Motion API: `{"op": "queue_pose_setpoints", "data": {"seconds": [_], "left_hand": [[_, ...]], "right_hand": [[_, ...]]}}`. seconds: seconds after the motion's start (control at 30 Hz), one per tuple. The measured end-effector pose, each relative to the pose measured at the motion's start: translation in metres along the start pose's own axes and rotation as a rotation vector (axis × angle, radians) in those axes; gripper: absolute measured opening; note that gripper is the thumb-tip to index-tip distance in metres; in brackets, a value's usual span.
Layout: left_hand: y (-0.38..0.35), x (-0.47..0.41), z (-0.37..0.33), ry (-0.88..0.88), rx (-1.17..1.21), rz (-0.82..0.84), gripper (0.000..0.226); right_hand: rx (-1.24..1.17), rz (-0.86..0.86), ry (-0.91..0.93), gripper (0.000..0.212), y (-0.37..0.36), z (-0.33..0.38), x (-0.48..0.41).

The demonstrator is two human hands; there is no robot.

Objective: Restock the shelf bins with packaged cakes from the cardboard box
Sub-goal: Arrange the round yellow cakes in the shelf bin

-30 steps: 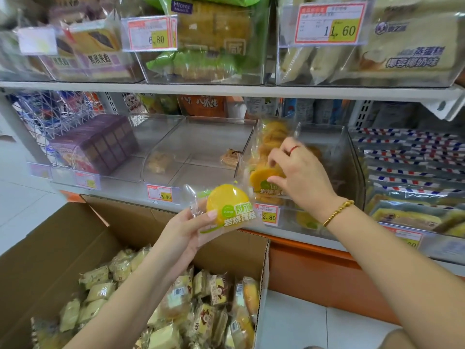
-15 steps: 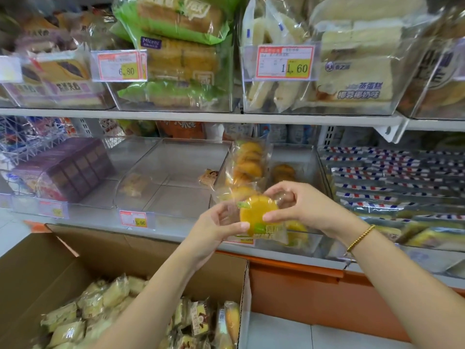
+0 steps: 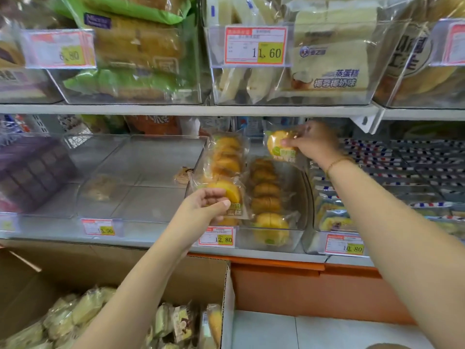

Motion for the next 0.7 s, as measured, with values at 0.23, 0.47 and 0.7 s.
{"op": "queue_pose_setpoints", "data": {"seconds": [0.23, 0.47, 0.7], "left_hand": [[0.003, 0.001, -0.007, -0.171, -0.455, -0.091, 0.012], [0.005, 0.002, -0.007, -0.231, -0.554, -0.077, 0.014], [0.002, -0.003, -0.008, -0.219, -0.563, -0.090, 0.011]], "right_hand": [[0.014, 0.166, -0.003, 0.063, -0.028, 0.006, -0.060], [-0.098, 0.314, -0.041, 0.043, -0.027, 0.013, -0.071], [0.028, 0.138, 0.043, 0.048, -0.044, 0.006, -0.067]]}}
Point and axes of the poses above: each hand's wrist, its own x-axis away from the middle knuckle, its own y-axis out of the back of the hand, z = x × y, the point moved 2 cm from there along -x, towards the middle knuckle, and after that the axes turned 6 degrees about -y, right-handed, at the moved point
